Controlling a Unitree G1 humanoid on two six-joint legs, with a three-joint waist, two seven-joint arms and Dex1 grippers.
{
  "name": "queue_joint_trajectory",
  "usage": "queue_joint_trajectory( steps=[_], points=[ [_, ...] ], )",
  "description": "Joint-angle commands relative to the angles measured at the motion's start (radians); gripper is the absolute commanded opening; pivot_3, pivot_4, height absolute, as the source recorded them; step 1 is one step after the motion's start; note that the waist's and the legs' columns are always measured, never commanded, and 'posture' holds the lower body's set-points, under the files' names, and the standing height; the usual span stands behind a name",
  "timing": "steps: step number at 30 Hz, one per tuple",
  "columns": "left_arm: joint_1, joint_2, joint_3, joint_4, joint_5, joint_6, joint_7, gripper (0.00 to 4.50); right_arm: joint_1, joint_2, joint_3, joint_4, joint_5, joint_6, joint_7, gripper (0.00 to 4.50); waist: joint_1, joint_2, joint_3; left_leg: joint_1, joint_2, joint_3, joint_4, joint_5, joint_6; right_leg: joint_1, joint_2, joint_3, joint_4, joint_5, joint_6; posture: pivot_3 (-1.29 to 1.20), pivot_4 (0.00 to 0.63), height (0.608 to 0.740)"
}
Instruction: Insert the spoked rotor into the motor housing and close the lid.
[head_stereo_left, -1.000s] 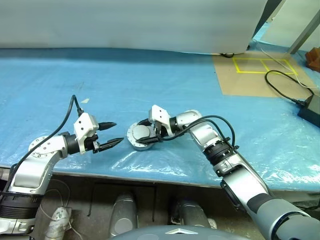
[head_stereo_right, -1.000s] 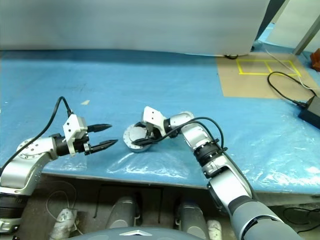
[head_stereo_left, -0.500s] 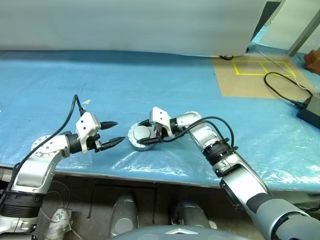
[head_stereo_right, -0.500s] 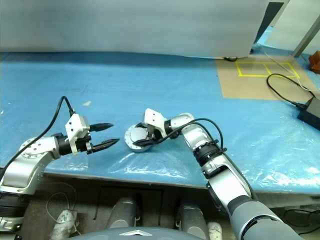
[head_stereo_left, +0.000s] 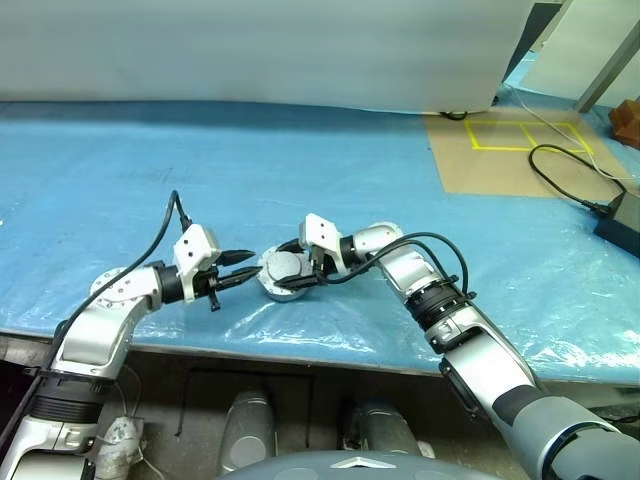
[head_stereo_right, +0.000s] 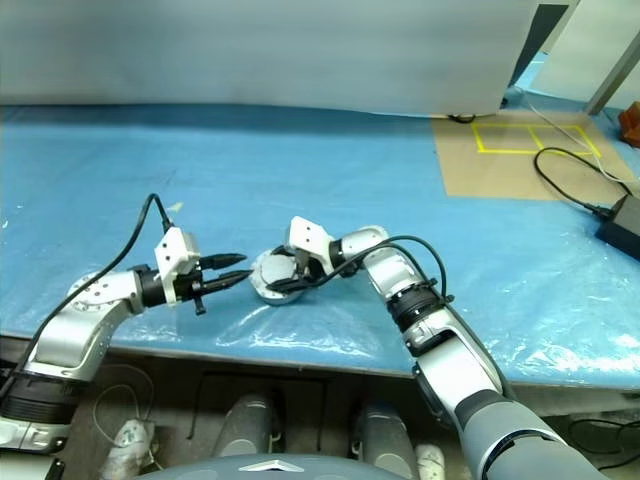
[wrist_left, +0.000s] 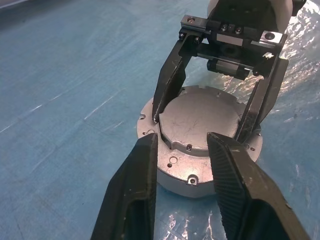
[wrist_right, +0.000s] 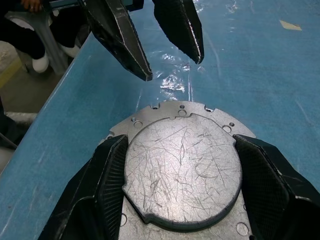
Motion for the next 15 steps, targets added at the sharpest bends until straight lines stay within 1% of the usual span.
queue_joint_trajectory(
  steps=[1,4,5,6,7,8,15],
  points=[
    [-0.006,0.002,0.001,-0.014,-0.004,-0.012,-0.013,1.73,0.035,-0.023,0.027,0.073,-0.059,0.019,-0.021,2.98,0.0,0.0,0.0,0.0,0.0,0.0,-0.001,0.0,0.0,0.0,0.0,0.0,0.0,0.0,0.0,0.0,0.15,0.74],
    [-0.003,-0.002,-0.006,-0.018,-0.022,-0.009,-0.037,1.17,0.036,-0.02,0.028,0.075,-0.059,0.017,-0.024,2.98,0.0,0.0,0.0,0.0,0.0,0.0,-0.001,0.0,0.0,0.0,0.0,0.0,-0.001,0.0,0.0,0.0,0.15,0.74],
    [-0.001,-0.004,-0.01,-0.02,-0.015,-0.012,-0.035,0.78,0.035,-0.02,0.027,0.076,-0.059,0.016,-0.024,2.98,0.0,0.0,0.0,0.0,0.0,0.0,-0.001,0.0,0.0,0.0,0.0,0.0,-0.001,0.0,0.0,0.0,0.15,0.74],
    [-0.004,-0.01,-0.014,-0.018,-0.004,-0.009,-0.02,0.53,0.035,-0.019,0.026,0.076,-0.058,0.017,-0.025,2.98,0.0,0.0,0.0,0.0,0.0,0.0,-0.002,0.0,0.0,0.0,0.0,0.0,-0.001,0.0,0.0,0.0,0.15,0.74],
    [-0.008,-0.014,-0.017,-0.016,0.001,0.0,-0.012,0.18,0.034,-0.018,0.026,0.077,-0.057,0.017,-0.025,2.98,0.0,0.0,0.0,0.0,0.0,0.0,-0.002,0.0,0.0,0.0,0.0,0.0,-0.001,0.0,0.0,0.0,0.15,0.74],
    [-0.011,-0.015,-0.019,-0.015,0.001,0.011,-0.011,0.03,0.034,-0.018,0.025,0.078,-0.057,0.017,-0.026,2.98,0.0,0.0,0.0,0.0,0.0,0.0,-0.003,0.0,0.0,0.0,0.0,0.0,-0.002,0.0,0.0,0.0,0.15,0.74],
    [-0.006,-0.031,-0.062,0.011,0.034,0.004,-0.003,0.03,0.021,-0.011,0.017,0.091,-0.056,0.014,-0.039,2.98,0.0,0.001,-0.001,0.001,-0.001,0.0,-0.008,0.0,0.0,0.0,0.0,0.0,-0.007,0.0,0.001,0.0,0.15,0.74]
  ],
)
